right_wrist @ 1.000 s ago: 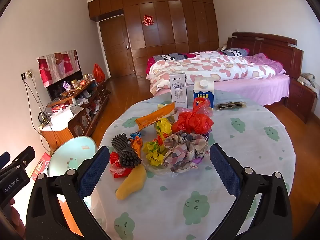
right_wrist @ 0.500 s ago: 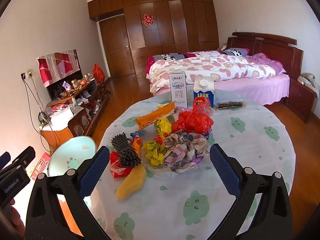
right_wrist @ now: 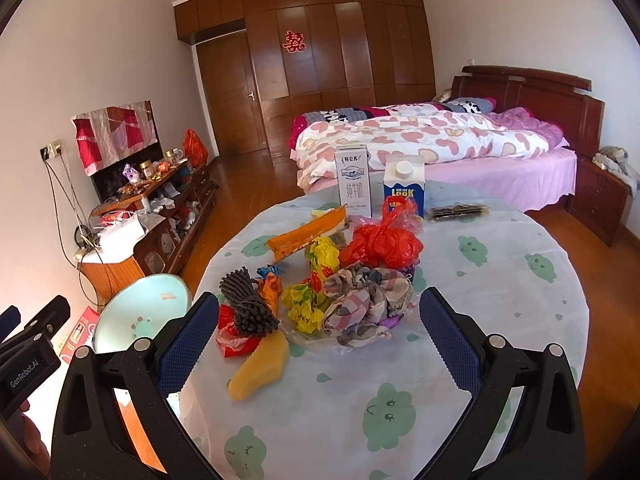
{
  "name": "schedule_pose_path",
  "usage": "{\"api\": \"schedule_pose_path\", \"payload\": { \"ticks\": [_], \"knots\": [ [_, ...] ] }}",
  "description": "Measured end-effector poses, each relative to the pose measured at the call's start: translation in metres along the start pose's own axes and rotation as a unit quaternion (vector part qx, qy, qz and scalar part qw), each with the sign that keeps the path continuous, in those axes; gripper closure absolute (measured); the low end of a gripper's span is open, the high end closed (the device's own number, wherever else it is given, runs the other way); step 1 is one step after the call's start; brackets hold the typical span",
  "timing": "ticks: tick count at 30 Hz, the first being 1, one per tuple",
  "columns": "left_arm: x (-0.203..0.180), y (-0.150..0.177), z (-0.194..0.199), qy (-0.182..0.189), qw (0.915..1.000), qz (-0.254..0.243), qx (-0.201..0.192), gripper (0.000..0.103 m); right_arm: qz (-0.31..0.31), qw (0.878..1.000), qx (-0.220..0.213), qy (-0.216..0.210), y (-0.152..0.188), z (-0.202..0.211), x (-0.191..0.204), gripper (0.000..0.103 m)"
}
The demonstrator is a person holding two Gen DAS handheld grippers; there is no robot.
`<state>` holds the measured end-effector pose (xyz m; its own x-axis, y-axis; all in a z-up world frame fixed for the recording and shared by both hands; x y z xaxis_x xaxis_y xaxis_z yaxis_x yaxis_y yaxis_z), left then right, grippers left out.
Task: Collect trash
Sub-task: 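Move both grippers toward the trash pile on the table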
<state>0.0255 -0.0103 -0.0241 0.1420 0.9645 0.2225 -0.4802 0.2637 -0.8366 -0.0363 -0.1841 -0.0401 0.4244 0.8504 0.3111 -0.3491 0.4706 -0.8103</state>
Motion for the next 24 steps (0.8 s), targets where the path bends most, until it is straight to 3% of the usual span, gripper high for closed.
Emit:
{"api": "schedule_pose_path", "payload": {
  "ticks": [7,16,24],
  "knots": [
    [-0.011,0.011,-0.011,0.018,0.9997,-0.003,0.018,0.006,0.003,1.0,-0.008,0.014,-0.002,-0.003,-0.012,0.005],
    [-0.035,0.033,-0.043,0.067,0.996,-0.027,0.052,0.006,-0.021,0.997,0.018,0.07,0.003,-0.032,-0.069,0.005],
    [-0.049,0.038,-0.07,0.093,0.9923,-0.03,0.076,0.007,-0.032,0.996,0.024,0.077,-0.003,-0.05,-0.1,0.005]
  ]
}}
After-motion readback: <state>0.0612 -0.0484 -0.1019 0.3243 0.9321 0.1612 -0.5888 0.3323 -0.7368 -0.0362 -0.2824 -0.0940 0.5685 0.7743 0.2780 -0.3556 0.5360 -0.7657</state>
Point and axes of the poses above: each gripper's, at about its wrist camera, not at the fingertips, and z roughly against the way its jaws point, x to its left, y to its underside, the point moved 4 cm from there along -z, roughly the way its jaws point, and after that the axes turned 11 degrees about -z, right-handed, at the moved point
